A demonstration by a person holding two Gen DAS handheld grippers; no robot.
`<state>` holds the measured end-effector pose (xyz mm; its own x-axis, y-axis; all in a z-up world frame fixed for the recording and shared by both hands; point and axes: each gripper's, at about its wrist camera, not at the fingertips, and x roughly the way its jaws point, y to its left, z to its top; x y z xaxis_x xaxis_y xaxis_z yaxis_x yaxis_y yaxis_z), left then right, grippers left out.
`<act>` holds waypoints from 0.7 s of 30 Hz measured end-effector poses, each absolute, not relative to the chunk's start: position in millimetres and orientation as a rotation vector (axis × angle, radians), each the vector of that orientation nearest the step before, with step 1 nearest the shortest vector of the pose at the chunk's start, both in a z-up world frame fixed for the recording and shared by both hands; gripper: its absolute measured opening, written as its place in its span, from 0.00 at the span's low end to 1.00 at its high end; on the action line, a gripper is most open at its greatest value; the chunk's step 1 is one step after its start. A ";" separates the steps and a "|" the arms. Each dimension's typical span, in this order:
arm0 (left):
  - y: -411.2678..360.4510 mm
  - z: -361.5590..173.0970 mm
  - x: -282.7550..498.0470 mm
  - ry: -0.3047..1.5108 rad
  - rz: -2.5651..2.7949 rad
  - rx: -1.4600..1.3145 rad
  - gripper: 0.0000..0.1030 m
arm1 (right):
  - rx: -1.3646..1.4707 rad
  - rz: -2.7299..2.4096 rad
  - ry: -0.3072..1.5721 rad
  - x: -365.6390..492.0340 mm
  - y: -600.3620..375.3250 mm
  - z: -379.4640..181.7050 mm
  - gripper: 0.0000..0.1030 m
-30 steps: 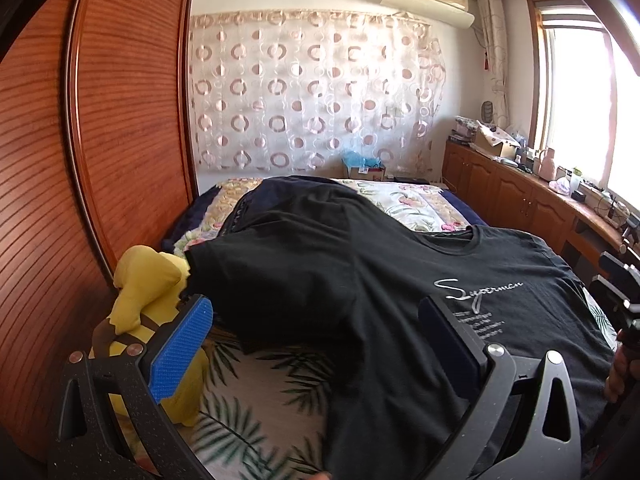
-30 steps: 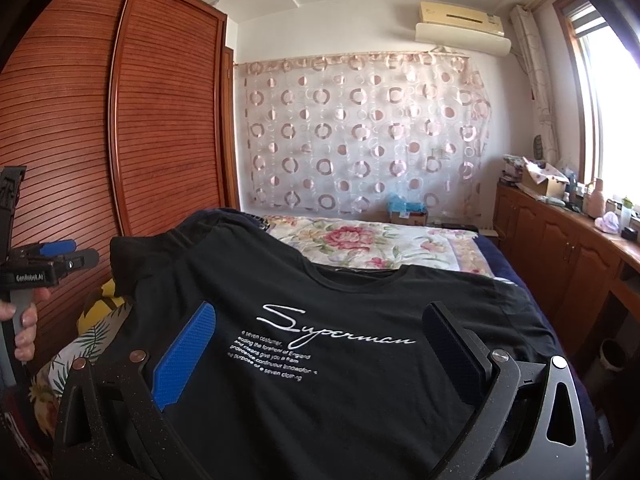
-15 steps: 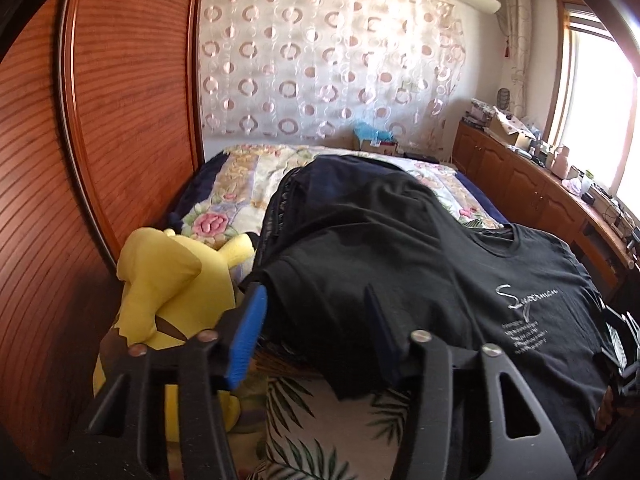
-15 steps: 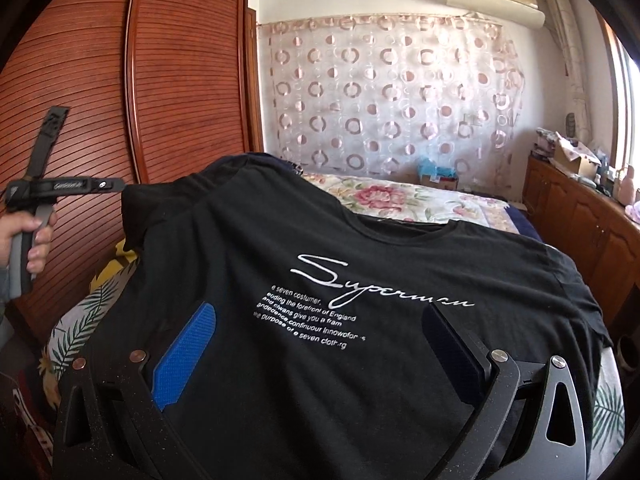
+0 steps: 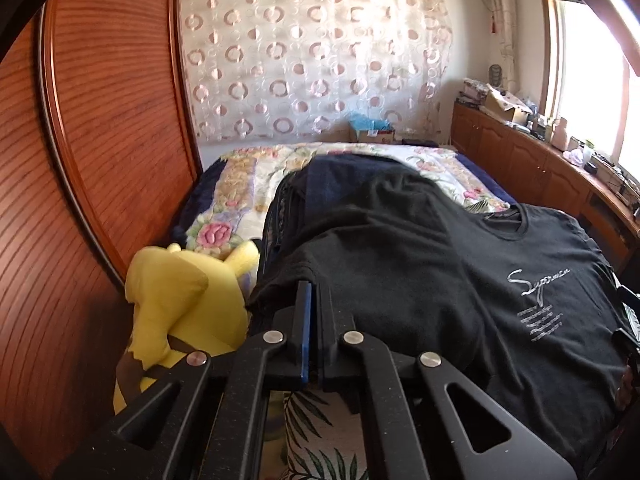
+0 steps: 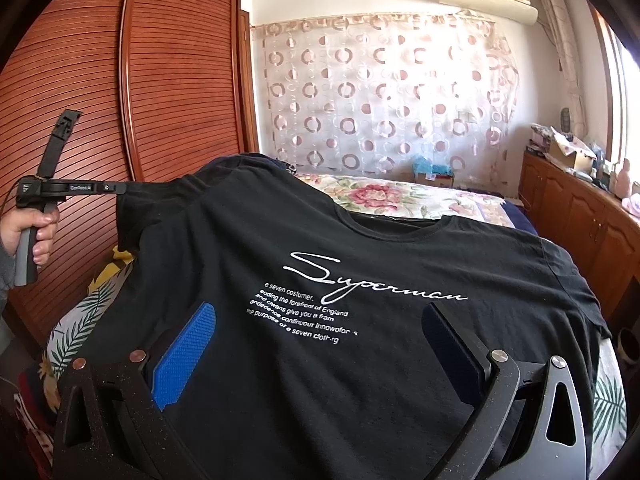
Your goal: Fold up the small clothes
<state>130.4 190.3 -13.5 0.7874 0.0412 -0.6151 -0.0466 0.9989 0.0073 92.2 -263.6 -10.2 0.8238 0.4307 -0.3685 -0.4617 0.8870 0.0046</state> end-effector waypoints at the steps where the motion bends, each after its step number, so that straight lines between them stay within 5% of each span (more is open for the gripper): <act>1: 188.0 -7.9 128.8 0.651 0.042 -0.007 0.02 | -0.084 0.474 0.370 92.2 -262.8 -10.4 1.00; 11: 122.3 53.9 139.4 0.529 -0.096 0.057 0.02 | -0.052 0.436 0.366 95.3 -264.5 -10.2 1.00; 21: 31.8 53.0 175.0 0.544 -0.276 0.127 0.03 | -0.019 0.356 0.364 93.7 -266.8 -12.9 1.00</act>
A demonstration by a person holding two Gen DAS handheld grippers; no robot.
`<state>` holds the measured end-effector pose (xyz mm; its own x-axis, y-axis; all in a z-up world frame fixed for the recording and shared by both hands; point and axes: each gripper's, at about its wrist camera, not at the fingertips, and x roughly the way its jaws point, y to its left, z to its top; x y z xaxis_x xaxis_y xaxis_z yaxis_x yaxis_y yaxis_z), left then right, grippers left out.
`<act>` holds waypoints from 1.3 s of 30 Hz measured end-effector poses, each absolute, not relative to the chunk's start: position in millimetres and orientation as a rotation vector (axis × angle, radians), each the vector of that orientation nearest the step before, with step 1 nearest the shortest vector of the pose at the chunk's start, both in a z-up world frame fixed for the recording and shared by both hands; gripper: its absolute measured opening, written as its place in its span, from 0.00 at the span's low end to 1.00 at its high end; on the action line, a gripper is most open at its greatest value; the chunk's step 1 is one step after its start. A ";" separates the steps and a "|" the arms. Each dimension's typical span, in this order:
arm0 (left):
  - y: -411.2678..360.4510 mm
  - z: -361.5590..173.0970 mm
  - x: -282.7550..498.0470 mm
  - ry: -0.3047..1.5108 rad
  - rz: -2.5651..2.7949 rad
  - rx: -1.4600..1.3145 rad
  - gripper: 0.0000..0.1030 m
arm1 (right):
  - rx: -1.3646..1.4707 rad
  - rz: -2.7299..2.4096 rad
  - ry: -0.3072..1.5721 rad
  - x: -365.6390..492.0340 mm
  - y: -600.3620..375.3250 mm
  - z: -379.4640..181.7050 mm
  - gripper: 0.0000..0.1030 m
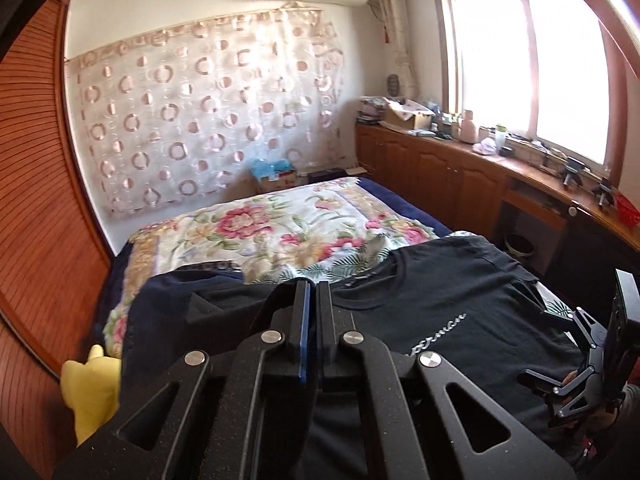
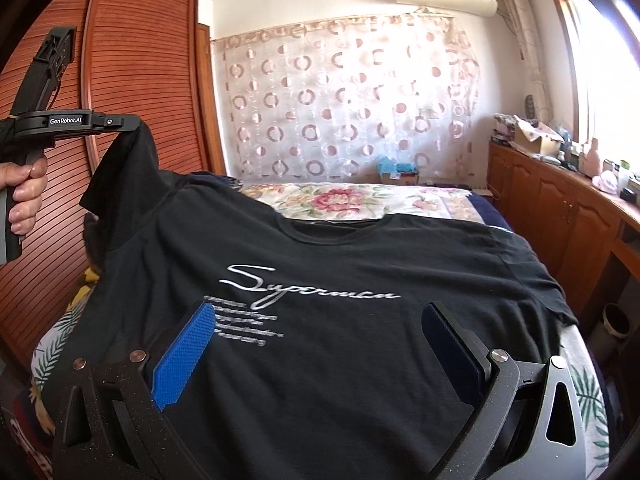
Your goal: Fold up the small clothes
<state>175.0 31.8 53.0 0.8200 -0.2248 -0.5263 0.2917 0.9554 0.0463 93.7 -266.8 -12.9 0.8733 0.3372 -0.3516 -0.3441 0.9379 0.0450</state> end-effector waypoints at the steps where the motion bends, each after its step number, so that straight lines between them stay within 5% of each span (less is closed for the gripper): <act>1: 27.0 51.0 174.6 0.555 -0.285 0.131 0.07 | -0.015 0.350 0.366 93.3 -266.1 -13.6 1.00; 4: 20.2 50.2 166.9 0.542 -0.308 0.147 0.45 | -0.010 0.338 0.373 90.6 -259.8 -14.5 1.00; 8: 31.9 47.8 149.6 0.522 -0.291 0.127 0.72 | -0.018 0.325 0.372 85.3 -249.8 -14.1 1.00; 23: 98.7 -10.0 100.4 0.524 -0.075 0.063 0.72 | -0.106 0.497 0.360 105.9 -175.4 6.3 0.94; 39: 118.9 -29.6 76.0 0.541 -0.015 -0.001 0.72 | -0.209 0.861 0.569 169.9 -4.1 -26.0 0.49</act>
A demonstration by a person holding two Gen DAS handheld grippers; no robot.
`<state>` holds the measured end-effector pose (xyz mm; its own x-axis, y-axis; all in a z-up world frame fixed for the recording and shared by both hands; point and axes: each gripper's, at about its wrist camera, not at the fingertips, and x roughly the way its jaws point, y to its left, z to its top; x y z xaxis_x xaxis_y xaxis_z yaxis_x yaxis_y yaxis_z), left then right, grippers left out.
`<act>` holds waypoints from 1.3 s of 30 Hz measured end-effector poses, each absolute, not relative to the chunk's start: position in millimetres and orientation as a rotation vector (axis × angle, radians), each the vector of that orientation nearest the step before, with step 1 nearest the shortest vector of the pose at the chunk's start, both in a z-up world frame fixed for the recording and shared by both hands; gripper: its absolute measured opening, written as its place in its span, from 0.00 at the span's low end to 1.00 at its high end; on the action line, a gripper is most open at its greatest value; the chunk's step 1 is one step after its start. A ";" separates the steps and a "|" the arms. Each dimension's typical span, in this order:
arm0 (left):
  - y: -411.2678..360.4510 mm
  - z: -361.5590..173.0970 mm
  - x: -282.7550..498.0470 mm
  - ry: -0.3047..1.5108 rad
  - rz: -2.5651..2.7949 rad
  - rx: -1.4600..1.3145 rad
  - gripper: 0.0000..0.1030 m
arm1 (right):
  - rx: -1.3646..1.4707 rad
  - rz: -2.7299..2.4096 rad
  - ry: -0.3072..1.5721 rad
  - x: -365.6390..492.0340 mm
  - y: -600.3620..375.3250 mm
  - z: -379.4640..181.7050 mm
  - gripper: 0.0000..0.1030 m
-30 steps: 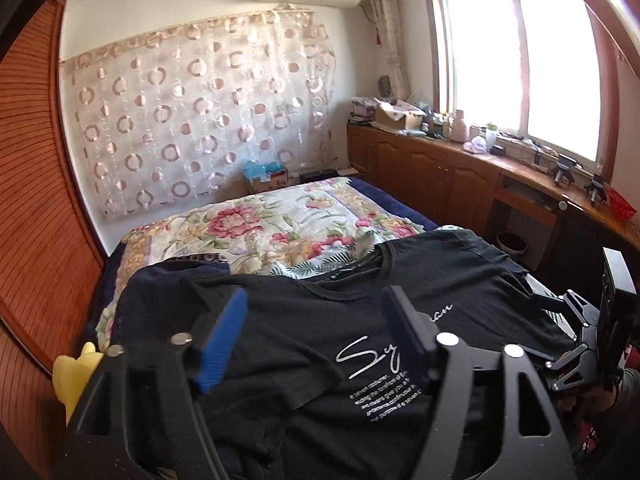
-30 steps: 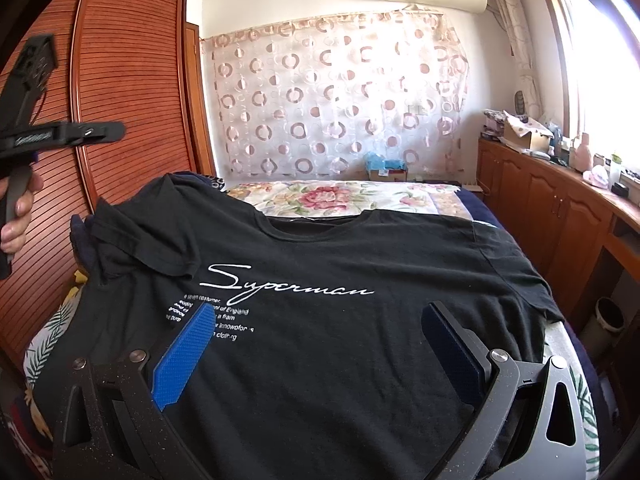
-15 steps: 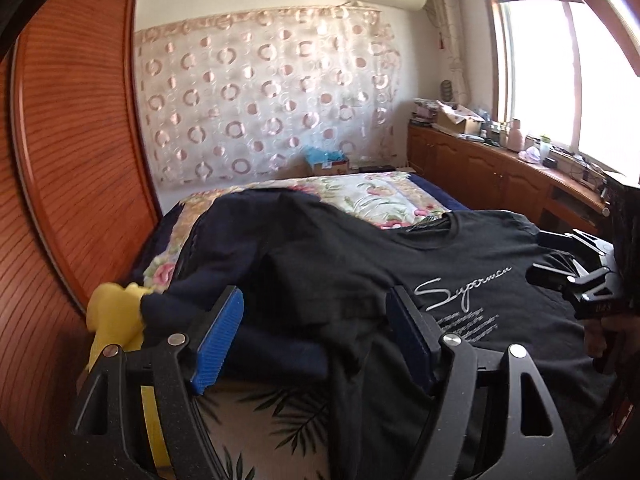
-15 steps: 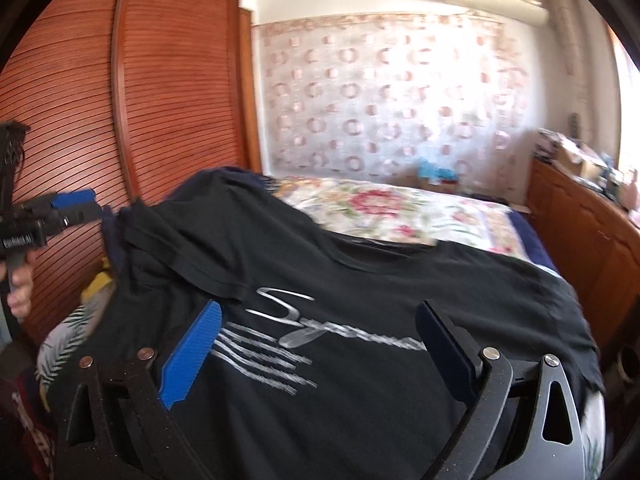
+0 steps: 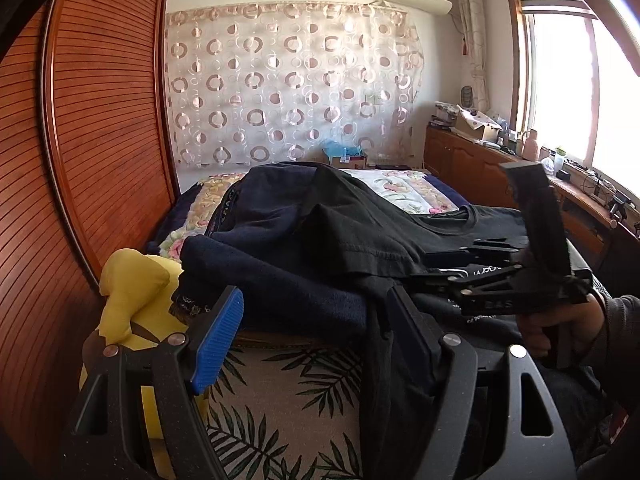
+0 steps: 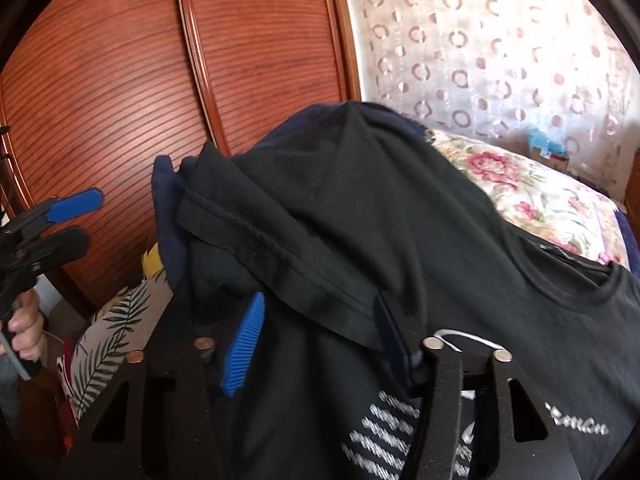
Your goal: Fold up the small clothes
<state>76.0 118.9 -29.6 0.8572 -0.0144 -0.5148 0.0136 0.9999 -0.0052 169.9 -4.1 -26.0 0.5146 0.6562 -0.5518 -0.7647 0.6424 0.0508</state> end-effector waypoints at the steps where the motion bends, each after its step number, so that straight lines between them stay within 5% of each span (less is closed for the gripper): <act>1: 121.4 -29.8 75.8 0.539 -0.014 0.000 0.72 | -0.218 0.866 0.575 177.5 0.0 -26.8 0.38; 4: 127.5 -32.0 72.4 0.539 -0.020 -0.004 0.72 | -0.233 0.872 0.580 188.1 5.7 -25.0 0.08; 14: 121.8 -33.1 75.1 0.548 -0.033 -0.010 0.72 | -0.137 0.795 0.439 202.9 -74.9 36.2 0.02; 20: 110.0 -31.4 77.3 0.545 -0.058 0.008 0.72 | -0.108 0.547 0.421 218.8 -94.5 34.3 0.02; 24: 103.0 -32.5 80.9 0.548 -0.071 0.008 0.73 | -0.176 0.406 0.441 215.8 -86.0 16.1 0.33; 39: 99.0 -45.6 77.7 0.582 -0.076 0.009 0.72 | -0.172 0.884 0.657 161.9 -11.5 -78.0 0.34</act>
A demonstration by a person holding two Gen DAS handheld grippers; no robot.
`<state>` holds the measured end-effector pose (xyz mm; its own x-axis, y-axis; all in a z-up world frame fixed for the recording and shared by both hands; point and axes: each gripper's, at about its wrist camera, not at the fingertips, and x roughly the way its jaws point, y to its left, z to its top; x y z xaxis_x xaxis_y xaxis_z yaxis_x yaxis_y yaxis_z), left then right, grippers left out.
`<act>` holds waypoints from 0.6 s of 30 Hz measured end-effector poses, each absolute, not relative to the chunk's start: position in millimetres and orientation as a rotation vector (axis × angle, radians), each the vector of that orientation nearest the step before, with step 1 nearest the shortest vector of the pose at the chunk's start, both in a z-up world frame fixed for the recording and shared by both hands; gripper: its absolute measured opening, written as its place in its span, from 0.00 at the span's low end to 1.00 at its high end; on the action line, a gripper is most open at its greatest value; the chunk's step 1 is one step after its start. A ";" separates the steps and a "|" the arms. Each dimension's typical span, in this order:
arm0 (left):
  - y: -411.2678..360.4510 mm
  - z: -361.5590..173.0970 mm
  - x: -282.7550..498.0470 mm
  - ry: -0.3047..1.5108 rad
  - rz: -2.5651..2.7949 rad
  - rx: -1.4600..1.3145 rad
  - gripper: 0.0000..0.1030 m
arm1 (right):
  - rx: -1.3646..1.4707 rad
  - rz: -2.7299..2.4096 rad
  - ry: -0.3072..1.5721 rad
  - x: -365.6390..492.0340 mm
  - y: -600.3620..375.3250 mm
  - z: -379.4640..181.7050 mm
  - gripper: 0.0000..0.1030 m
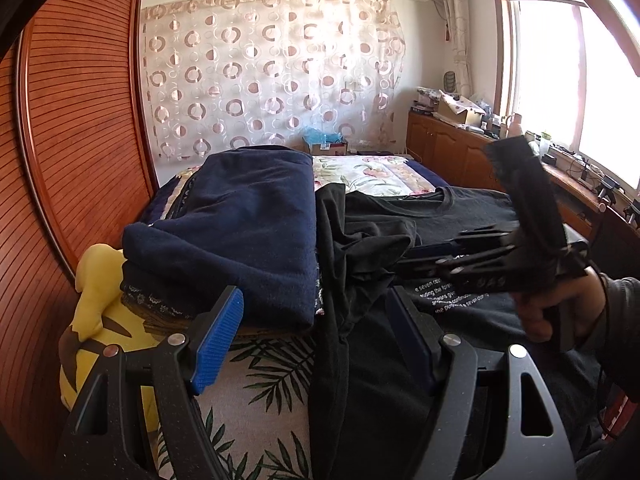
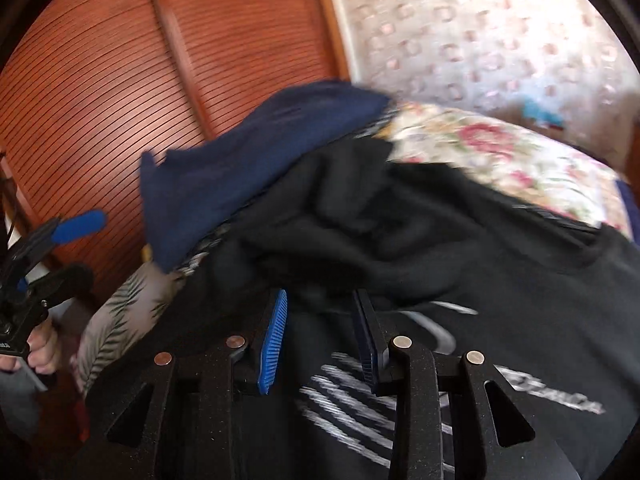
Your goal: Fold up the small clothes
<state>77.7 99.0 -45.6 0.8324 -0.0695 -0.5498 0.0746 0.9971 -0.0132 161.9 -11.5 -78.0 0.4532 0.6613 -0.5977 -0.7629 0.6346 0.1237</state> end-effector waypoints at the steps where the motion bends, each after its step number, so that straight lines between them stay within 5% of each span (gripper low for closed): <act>1: 100.1 -44.9 77.9 0.583 -0.077 0.008 0.72 | -0.185 0.900 0.656 160.0 -2.5 -82.9 0.34; 12: 108.3 -48.7 74.2 0.592 -0.063 -0.019 0.72 | -0.364 0.808 0.714 211.4 58.5 -86.7 0.34; 16: 109.6 -49.8 73.6 0.594 -0.058 -0.024 0.72 | -0.407 0.796 0.695 204.6 67.0 -92.7 0.06; 18: 110.3 -49.5 73.4 0.593 -0.058 -0.029 0.72 | -0.400 0.802 0.693 197.3 61.4 -92.6 0.04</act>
